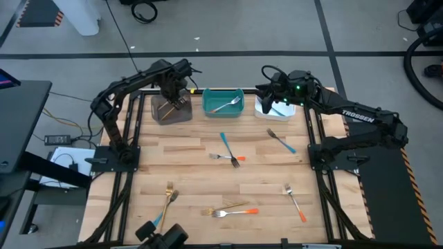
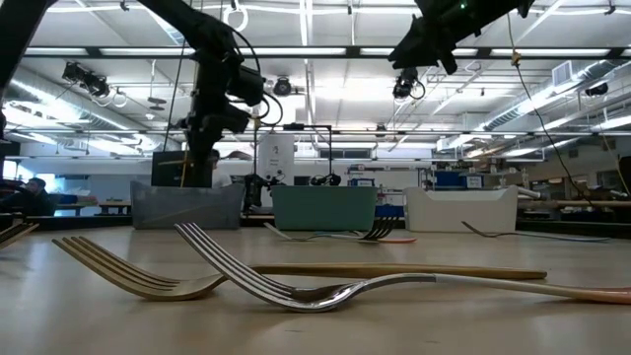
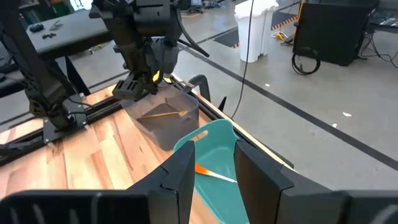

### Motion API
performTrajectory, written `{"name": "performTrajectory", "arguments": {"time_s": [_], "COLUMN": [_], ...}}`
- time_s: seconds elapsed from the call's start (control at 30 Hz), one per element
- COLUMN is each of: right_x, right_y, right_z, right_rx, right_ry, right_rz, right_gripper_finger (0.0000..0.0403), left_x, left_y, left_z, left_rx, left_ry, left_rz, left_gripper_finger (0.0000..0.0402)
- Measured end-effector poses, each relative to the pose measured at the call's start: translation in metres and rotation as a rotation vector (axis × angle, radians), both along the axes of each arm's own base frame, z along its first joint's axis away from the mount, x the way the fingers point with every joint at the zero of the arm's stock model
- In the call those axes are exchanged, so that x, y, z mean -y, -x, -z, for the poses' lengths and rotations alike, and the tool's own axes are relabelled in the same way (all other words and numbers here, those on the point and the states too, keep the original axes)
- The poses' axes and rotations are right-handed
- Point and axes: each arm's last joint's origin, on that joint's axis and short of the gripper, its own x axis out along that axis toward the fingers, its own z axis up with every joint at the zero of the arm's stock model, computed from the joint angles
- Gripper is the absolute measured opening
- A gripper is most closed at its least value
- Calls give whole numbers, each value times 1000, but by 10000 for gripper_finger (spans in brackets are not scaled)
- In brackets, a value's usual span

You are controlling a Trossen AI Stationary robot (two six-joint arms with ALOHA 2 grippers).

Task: Sort silverware by color (type)
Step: Put the gold fork into the black bin, then put the blue fork into the white bin

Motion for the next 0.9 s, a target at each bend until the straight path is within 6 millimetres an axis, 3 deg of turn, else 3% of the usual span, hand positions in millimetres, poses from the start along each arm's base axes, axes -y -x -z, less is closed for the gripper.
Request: {"name": "performTrajectory", "arguments": {"time_s": [0.53,0.7,0.9], "right_x": [0,0,0], "right_y": [0,0,0], "right_z": [1,1,1], "right_rx": [-14,-22,-23], "right_ry": [3,17,16], "right_rz": [-3,-8,-8], "right_gripper_finger": [118,118,118], "left_x": [0,10,40], "left_y": [0,-4,-14], "left_z": [11,-2,-27], "left_rx": [-43,20,119], "left_ry": [50,30,5], "left_rz": [-91,-94,-39], "left_gripper_finger": [94,95,95]}}
